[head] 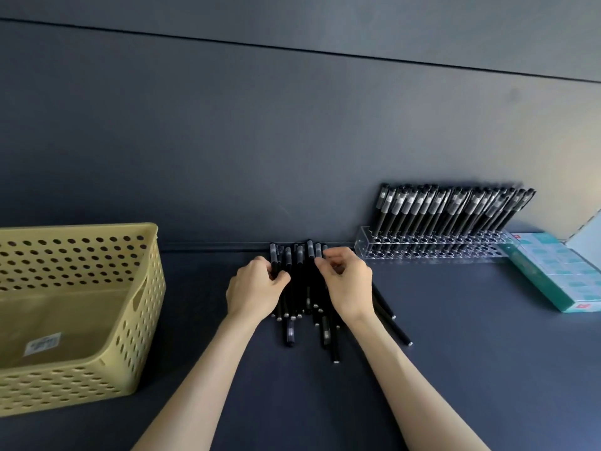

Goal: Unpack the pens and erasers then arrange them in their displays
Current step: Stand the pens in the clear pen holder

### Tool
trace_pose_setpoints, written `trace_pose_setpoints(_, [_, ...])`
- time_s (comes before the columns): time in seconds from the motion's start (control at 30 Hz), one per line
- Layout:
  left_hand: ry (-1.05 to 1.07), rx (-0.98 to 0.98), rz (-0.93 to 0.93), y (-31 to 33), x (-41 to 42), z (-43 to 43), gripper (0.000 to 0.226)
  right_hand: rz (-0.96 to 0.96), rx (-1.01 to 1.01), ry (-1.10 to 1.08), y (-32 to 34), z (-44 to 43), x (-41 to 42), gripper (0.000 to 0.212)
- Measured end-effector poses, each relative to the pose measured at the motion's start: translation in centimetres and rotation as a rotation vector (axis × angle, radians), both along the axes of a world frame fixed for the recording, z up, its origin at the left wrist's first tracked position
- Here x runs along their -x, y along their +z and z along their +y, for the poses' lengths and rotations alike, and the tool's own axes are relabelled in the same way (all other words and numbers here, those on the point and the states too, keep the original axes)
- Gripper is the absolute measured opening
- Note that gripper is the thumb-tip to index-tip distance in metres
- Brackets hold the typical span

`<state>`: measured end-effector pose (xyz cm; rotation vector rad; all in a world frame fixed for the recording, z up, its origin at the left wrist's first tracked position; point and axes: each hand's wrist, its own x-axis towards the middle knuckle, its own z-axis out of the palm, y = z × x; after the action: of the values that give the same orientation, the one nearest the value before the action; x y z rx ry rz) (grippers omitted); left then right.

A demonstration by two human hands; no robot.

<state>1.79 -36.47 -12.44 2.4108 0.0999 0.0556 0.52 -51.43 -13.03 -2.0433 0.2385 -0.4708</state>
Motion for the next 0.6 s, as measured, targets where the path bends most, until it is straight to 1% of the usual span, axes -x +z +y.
trace_pose_setpoints(0.13, [-0.022,-0.003,0.012,0.1,0.1,0.0,0.027,-0.043,-0.077,0.001,0.3,-0.3,0.1,0.009])
trace_pose_setpoints(0.2, [-0.055,0.042,0.025,0.1,0.1,0.2,0.027,-0.058,-0.135,-0.002,0.6,-0.5,0.2,0.006])
trace_pose_setpoints(0.33, [-0.112,0.280,0.088,1.1,0.4,0.8,0.022,-0.085,-0.344,0.008,1.8,-1.3,0.6,0.004])
trace_pose_setpoints(0.4, [-0.143,0.387,0.089,1.9,1.4,0.4,0.022,-0.103,-0.453,0.020,2.7,-2.0,0.9,0.006])
trace_pose_setpoints(0.5, [-0.244,0.523,0.040,3.3,3.8,-1.7,0.022,-0.146,-0.574,0.052,4.1,-3.2,1.7,0.008])
trace_pose_setpoints(0.6, [-0.320,0.740,0.054,4.3,5.7,-4.9,0.019,-0.174,-0.659,0.096,5.2,-5.1,2.7,0.010])
